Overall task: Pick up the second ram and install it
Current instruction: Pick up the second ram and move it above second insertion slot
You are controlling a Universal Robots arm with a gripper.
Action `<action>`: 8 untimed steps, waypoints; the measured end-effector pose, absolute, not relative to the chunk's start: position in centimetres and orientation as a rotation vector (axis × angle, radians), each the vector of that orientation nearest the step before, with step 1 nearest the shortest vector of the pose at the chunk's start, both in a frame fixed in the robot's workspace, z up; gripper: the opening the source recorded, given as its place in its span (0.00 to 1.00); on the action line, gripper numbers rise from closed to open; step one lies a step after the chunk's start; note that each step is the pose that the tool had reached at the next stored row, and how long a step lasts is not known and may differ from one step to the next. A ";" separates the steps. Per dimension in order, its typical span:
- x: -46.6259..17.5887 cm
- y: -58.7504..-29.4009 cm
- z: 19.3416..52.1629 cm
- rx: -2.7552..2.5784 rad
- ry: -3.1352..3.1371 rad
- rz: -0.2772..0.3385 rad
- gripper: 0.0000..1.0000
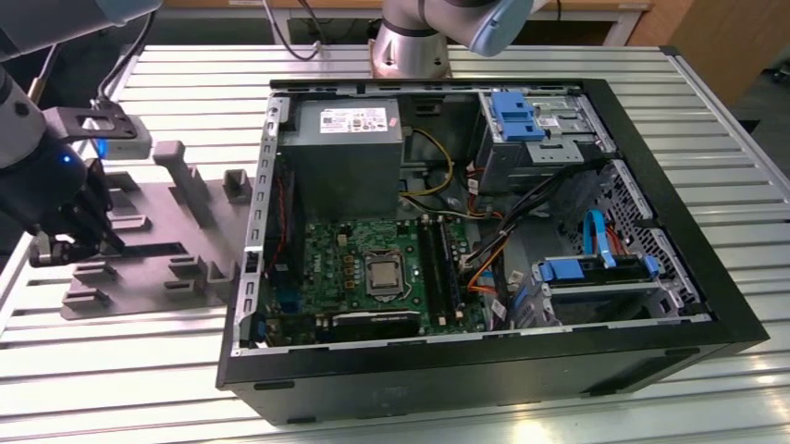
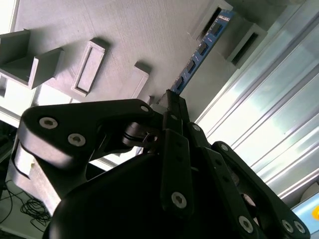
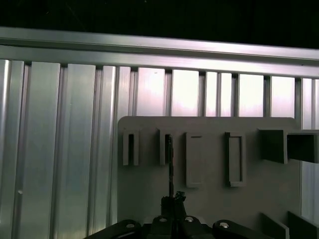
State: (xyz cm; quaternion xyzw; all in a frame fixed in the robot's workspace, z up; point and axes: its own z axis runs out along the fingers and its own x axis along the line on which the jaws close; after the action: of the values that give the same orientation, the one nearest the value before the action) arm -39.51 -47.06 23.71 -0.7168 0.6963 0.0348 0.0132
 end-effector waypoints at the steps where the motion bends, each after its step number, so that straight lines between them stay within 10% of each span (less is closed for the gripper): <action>1: -39.5 -47.1 23.8 -2.233 2.169 0.108 0.11; 8: -39.5 -47.1 24.5 -2.233 2.169 0.108 0.11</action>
State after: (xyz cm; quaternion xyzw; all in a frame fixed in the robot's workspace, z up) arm -39.51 -47.06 24.49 -0.7168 0.6963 0.0347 0.0133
